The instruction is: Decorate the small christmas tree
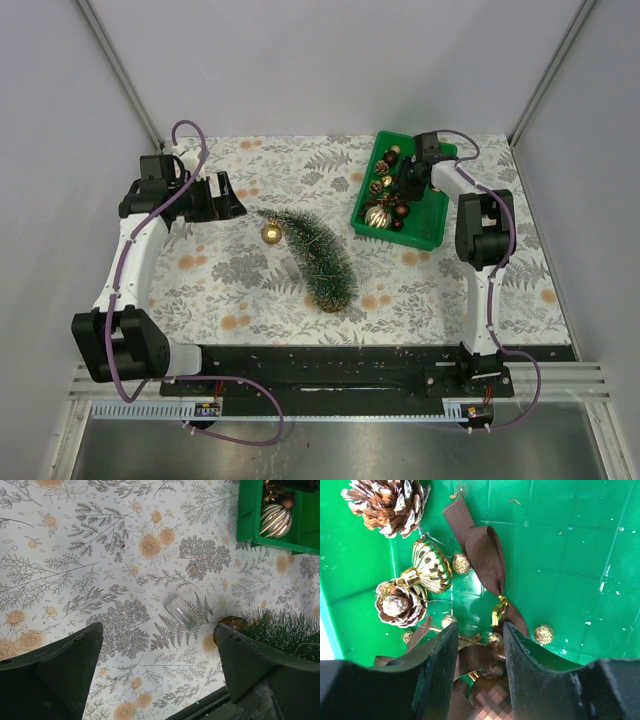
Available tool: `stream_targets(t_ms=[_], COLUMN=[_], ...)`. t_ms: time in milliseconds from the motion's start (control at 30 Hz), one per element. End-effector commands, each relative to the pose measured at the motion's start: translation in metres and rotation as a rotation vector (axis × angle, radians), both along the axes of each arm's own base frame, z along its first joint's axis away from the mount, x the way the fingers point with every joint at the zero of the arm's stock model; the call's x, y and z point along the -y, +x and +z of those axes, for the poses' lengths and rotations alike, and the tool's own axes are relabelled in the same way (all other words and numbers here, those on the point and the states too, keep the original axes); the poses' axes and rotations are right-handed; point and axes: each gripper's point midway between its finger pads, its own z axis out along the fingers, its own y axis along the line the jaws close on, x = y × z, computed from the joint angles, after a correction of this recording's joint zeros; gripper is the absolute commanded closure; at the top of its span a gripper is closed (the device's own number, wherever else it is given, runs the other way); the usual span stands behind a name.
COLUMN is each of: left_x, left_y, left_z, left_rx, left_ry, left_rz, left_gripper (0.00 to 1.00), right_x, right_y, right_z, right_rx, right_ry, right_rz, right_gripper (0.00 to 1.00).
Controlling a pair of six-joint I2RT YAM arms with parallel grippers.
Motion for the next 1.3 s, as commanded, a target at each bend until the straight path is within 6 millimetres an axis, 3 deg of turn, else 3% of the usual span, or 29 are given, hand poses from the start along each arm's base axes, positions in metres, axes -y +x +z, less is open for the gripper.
stream_targets(t_ms=[0, 133, 267, 433, 633, 833, 1100, 1267], left_x=[0.001, 0.002, 0.002, 0.002, 0.003, 0.003, 0.005, 0.008], left_y=[0.000, 0.000, -0.002, -0.004, -0.006, -0.008, -0.010, -0.011], left_z=[0.003, 0.001, 0.000, 0.000, 0.005, 0.009, 0.012, 0.014], left_rx=[0.023, 0.021, 0.020, 0.023, 0.037, 0.051, 0.060, 0.061], left_ry=[-0.016, -0.019, -0.014, -0.015, -0.017, -0.019, -0.025, -0.039], left_rz=[-0.004, -0.006, -0.007, -0.005, -0.010, -0.010, -0.018, -0.027], left_gripper=[0.01, 0.01, 0.01, 0.01, 0.01, 0.01, 0.01, 0.01], right_x=[-0.006, -0.004, -0.005, -0.004, -0.005, -0.028, -0.058, -0.064], right_y=[0.001, 0.003, 0.010, 0.013, -0.007, -0.058, -0.154, -0.205], right_z=[0.031, 0.036, 0.067, 0.126, 0.206, 0.269, 0.346, 0.376], right_rx=[0.073, 0.093, 0.177, 0.306, 0.463, 0.581, 0.732, 0.784], right_ry=[0.026, 0.023, 0.035, 0.048, 0.073, 0.083, 0.152, 0.253], right_rz=[0.009, 0.005, -0.007, -0.019, -0.022, 0.038, 0.165, 0.228], right_gripper=[0.53, 0.71, 0.88, 0.96, 1.00, 1.00, 1.00, 1.00])
